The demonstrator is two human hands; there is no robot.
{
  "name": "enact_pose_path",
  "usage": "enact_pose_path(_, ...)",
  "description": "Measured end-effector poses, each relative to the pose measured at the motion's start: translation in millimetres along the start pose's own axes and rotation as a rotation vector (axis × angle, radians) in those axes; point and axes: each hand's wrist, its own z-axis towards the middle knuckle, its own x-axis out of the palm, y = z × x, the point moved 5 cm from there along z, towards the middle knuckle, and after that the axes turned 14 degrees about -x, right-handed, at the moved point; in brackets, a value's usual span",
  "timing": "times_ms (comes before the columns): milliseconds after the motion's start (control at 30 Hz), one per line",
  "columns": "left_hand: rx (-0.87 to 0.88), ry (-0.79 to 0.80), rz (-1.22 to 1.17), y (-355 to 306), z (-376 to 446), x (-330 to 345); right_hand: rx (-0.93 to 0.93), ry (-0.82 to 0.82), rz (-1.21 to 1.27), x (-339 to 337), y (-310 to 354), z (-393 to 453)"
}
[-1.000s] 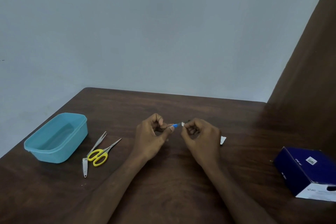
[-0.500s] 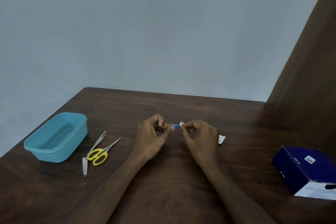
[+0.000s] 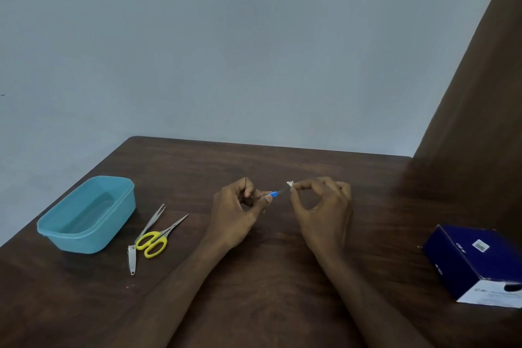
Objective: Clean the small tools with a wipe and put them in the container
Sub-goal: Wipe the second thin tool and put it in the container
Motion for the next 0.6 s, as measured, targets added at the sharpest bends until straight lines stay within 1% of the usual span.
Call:
enact_pose_path(100,0.015,-0.002,-0.011,-0.4,0.1,-0.8,0.080,0.101,-0.144,3.1,-5.8,-1.4)
enact_pose_path(133,0.012,-0.003,-0.017,0.3,0.7,-1.1,0.114,0.123,-0.155,3.5,-8.1,-1.5)
enact_pose_path(200,0.004,-0.002,-0.023,1.2,1.0,-1.4,0.129,0.063,-0.089,-0.7,-9.0,1.1)
enact_pose_path(267,0.006,0.000,-0.016,0.8,0.5,-1.0,0.066,-0.024,-0.036,-5.5,-6.2,3.6)
enact_pose_path(300,0.010,0.002,-0.012,0.4,0.3,-0.8,0.041,-0.020,-0.043,-4.8,-5.2,3.3)
enact_pose_path(333,0.013,0.002,-0.012,-0.2,0.0,-1.0,0.041,0.015,-0.068,-2.2,-5.7,2.0)
enact_pose_path(400,0.017,0.000,-0.024,-0.7,0.2,-2.4,0.111,0.111,-0.120,5.0,-10.4,-1.0)
enact_pose_path(433,0.019,-0.001,-0.029,-0.4,0.4,-2.8,0.149,0.121,-0.114,5.5,-12.5,-1.2)
enact_pose_path(500,0.018,-0.003,-0.026,0.7,1.1,-2.3,0.151,0.036,-0.046,0.3,-12.8,2.2)
enact_pose_path(567,0.022,0.000,-0.021,1.2,1.3,-0.8,0.070,-0.063,0.011,-6.5,-8.2,4.8)
enact_pose_path(600,0.028,0.003,-0.020,1.3,1.1,-0.2,0.043,-0.061,0.021,-6.8,-6.3,4.3)
